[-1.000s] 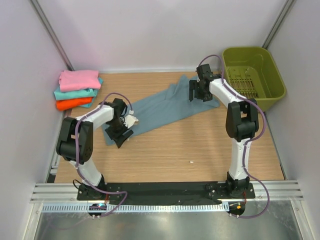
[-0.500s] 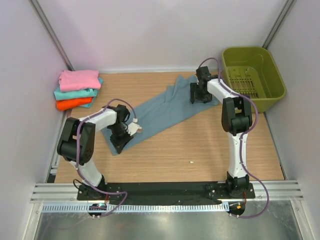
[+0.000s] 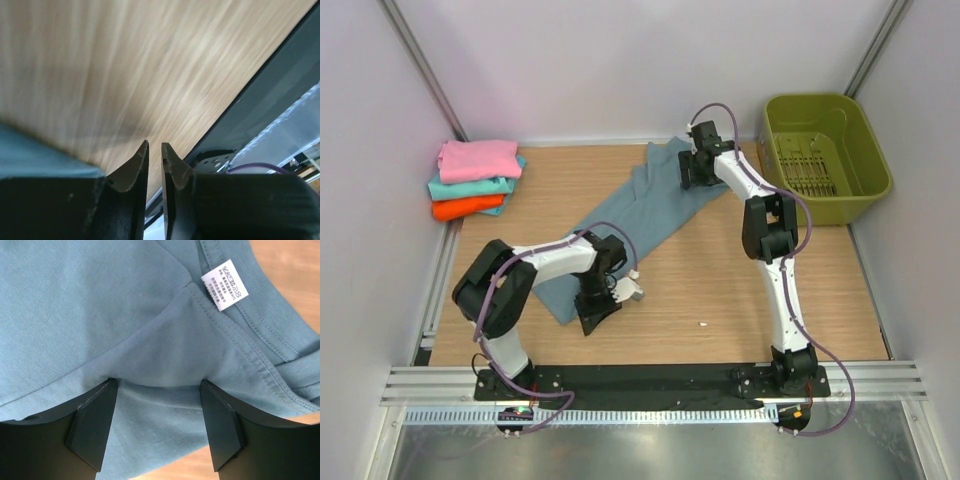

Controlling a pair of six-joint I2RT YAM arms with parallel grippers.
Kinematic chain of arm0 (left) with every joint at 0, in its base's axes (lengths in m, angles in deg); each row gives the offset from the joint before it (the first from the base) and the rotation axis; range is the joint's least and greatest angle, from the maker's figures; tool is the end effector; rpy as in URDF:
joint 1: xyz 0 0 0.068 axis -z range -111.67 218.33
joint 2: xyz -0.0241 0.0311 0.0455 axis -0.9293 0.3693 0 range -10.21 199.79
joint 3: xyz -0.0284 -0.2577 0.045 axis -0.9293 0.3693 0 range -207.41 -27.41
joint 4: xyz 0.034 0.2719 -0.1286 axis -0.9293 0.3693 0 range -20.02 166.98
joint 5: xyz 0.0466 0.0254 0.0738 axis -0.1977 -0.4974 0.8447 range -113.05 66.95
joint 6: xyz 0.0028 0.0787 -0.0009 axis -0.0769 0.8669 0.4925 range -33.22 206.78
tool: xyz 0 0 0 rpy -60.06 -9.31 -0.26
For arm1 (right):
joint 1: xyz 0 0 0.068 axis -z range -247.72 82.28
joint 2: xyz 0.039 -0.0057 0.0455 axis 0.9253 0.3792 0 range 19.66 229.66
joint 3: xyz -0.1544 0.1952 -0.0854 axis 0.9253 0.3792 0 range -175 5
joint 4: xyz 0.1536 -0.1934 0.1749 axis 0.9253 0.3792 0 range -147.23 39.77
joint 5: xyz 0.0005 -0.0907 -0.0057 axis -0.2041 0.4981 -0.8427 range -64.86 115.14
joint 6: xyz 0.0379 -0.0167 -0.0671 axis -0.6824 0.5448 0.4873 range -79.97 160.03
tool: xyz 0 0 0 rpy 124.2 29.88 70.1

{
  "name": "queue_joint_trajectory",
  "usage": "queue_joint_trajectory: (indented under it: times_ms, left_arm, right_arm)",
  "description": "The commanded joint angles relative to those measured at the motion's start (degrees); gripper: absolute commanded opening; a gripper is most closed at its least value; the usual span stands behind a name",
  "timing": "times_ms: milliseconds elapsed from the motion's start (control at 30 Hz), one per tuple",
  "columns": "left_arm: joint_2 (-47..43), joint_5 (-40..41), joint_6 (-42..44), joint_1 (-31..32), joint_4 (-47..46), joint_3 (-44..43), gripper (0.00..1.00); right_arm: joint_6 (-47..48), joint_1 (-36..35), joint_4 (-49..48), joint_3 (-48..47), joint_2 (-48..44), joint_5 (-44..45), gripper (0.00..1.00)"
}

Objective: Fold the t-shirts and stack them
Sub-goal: Fold the tshirt

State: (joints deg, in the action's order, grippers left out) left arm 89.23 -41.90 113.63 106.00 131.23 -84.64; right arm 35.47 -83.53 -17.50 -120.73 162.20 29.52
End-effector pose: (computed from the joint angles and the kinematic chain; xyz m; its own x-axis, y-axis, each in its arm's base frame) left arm 0.2112 -0.1906 0.0805 -0.4524 0.8894 0.0658 0.8106 0.4409 -0.3854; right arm 0.5722 0.1566 0.1239 -0.8185 -0.1494 -0.5547 -0.1666 0.9858 -0.0197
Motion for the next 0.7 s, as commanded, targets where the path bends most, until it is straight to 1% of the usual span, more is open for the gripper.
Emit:
queue_joint_trajectory:
  times_ms: [0, 33, 100, 133, 200, 233, 300, 333, 400, 433, 500, 533, 667]
  left_arm:
    - [2.4, -4.0, -2.8, 4.6, 0.7, -3.8, 0.16]
    - [3.2, -4.8, -3.7, 5.2, 0.7, -5.8, 0.16]
    - [5.6, -5.5, -5.0, 6.4, 1.1, -8.1, 0.15]
    - [5.9, -5.0, -5.9, 6.7, 1.2, -10.2, 0.17]
    - [4.3, -2.5, -8.3, 6.8, 1.4, -12.7, 0.28]
    - [3.1, -1.4, -8.3, 6.8, 1.8, -14.3, 0.42]
    - [-1.3, 2.2, -8.5, 6.8, 1.9, -15.2, 0.51]
    - [-2.5, 5.9, -8.3, 6.8, 2.5, -15.9, 0.56]
    - [-5.7, 9.3, -7.9, 6.5, 4.0, -16.9, 0.61]
    - [-6.6, 12.1, -7.6, 5.9, 4.4, -16.8, 0.65]
    - [-8.5, 14.3, -6.7, 4.7, 5.3, -15.0, 0.69]
    - [-9.0, 15.0, -6.1, 2.8, 5.3, -14.1, 0.69]
    - [-10.6, 18.8, -2.3, -2.6, 0.8, -7.9, 0.69]
  right_arm:
    - [1.5, -0.6, -1.6, -6.4, 4.6, -0.2, 0.73]
    - [1.9, -0.7, -1.8, -8.7, 5.5, 0.1, 0.73]
    - [2.3, -0.9, -2.7, -10.1, 6.8, 0.6, 0.74]
    - [2.5, -0.9, -3.1, -10.6, 6.8, 1.8, 0.74]
    - [3.0, -0.9, -3.3, -10.2, 5.6, 2.0, 0.75]
    - [3.5, -0.9, -3.4, -9.5, 5.1, 2.6, 0.75]
    - [3.7, -0.8, -3.6, -8.6, 3.4, 3.2, 0.76]
    - [3.8, -0.5, -3.5, -7.8, 2.9, 3.1, 0.76]
    - [3.9, -0.4, -3.3, -7.0, 1.9, 3.3, 0.76]
    - [3.9, -0.3, -3.3, -6.3, 1.6, 3.3, 0.76]
    - [4.2, -0.2, -3.2, -5.1, 1.0, 3.4, 0.76]
    - [4.3, -0.2, -3.2, -4.8, 0.9, 3.6, 0.76]
    - [4.3, -0.2, -3.0, -3.8, 0.7, 3.4, 0.77]
